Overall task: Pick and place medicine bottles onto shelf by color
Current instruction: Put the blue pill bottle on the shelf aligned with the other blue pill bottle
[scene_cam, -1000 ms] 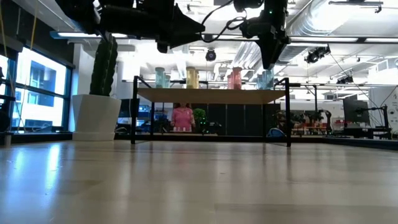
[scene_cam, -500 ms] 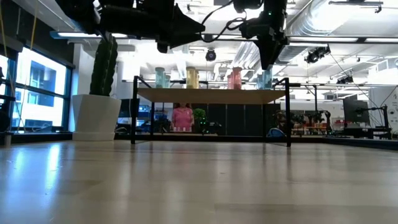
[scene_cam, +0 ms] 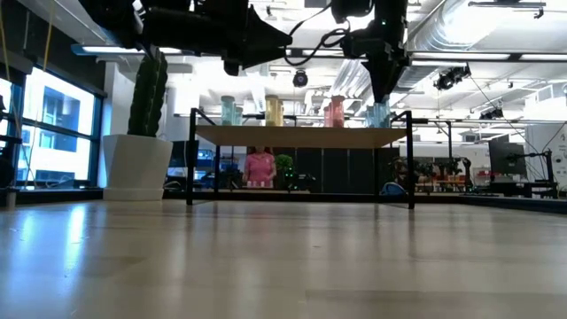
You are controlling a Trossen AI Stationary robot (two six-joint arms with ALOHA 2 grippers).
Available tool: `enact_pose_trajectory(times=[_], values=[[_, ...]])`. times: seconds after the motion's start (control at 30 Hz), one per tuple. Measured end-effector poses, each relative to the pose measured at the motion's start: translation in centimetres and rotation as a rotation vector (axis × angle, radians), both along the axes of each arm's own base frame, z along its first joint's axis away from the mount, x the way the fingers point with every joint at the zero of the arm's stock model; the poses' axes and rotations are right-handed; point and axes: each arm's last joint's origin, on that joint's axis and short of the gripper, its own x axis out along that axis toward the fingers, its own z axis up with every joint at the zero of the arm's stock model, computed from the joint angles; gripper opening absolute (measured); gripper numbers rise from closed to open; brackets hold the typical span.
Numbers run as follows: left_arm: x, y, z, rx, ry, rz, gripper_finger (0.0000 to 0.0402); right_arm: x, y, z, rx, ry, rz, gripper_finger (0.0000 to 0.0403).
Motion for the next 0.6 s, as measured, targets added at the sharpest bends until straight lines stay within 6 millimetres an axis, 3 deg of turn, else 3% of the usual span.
enact_pose_trajectory(times=[0.6], values=[[0.02, -0.06, -0.04, -0.001, 0.003, -0.021, 0.0225, 0.21, -0.2, -0.31, -0.036, 0.033, -0.008, 0.0104]])
